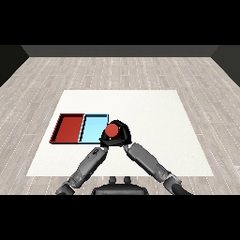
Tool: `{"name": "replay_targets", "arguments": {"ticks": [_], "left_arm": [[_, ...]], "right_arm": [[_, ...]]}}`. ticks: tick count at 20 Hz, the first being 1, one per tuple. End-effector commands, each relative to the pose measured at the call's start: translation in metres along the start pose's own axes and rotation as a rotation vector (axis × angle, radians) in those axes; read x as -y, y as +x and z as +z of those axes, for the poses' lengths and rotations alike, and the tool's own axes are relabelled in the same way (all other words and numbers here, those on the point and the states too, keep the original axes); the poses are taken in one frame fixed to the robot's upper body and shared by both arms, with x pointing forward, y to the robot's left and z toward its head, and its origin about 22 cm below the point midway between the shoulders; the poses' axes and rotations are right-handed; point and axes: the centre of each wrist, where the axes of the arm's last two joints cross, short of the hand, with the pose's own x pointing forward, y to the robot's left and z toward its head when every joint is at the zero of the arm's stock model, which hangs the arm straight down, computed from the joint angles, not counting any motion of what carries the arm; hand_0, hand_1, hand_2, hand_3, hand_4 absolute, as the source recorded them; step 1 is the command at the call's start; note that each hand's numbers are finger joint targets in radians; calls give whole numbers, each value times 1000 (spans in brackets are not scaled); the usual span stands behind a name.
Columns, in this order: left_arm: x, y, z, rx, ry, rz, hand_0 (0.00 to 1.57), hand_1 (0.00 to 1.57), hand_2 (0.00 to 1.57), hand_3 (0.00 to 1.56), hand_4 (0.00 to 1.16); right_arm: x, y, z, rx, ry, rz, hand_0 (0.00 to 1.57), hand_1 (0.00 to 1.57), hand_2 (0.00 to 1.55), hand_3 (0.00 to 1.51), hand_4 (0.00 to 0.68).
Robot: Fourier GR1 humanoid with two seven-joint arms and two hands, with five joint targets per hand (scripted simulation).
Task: Pick the red can and put it in the red box
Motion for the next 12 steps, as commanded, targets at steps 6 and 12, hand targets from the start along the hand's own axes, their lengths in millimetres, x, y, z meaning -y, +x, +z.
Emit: {"name": "replay_targets", "arguments": {"ticks": [6,12], "left_arm": [[3,11,-2,41,93,0,1571,1571,1529,1427,966],[2,11,-7,59,111,-29,1571,1571,1529,1455,1118]], "right_arm": [[-18,8,-9,-21,2,-76,1453,1453,1440,1379,597],[-2,4,2,-15,31,5,0,0,0,0,0]]}}
